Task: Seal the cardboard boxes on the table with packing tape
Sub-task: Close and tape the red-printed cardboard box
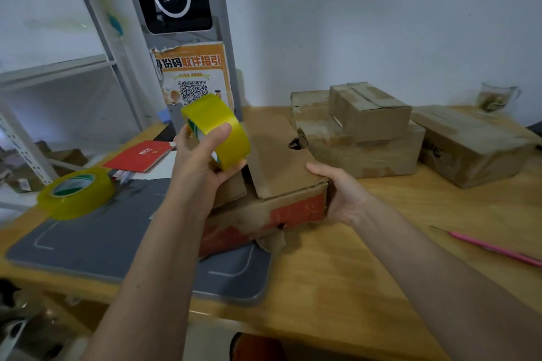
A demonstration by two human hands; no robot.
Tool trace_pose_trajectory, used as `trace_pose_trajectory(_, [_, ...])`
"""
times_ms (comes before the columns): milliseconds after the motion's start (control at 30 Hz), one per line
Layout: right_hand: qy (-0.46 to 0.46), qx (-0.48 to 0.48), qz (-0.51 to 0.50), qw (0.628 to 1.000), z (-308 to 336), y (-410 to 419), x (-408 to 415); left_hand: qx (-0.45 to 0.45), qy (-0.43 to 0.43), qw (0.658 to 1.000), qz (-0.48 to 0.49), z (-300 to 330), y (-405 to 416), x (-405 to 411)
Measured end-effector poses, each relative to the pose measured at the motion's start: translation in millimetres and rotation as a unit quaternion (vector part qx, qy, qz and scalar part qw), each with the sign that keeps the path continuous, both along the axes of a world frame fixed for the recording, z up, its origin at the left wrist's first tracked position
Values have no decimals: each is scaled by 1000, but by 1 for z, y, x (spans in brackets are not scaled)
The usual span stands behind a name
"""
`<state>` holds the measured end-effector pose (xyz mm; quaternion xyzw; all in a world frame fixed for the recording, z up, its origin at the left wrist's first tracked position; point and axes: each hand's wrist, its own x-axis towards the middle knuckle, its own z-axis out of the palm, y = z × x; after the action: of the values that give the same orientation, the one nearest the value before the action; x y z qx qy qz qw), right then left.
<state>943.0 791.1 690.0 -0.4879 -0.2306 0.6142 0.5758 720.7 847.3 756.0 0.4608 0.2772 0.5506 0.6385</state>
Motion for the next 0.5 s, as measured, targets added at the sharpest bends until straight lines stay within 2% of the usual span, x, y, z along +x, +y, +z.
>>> trace_pose_trajectory(233, [7,-22,-41,999,-2,-70,31,-24,-16,999,-46,10,-50,33])
trace_pose_trajectory(400, [-35,-13,-66,997,9,-114,59,-21,-18,997,-70,18,-81,56])
trace_pose_trajectory(500, [-60,-40,-75,995,14,-141,81,-12,-2,996,-92,17,-98,67])
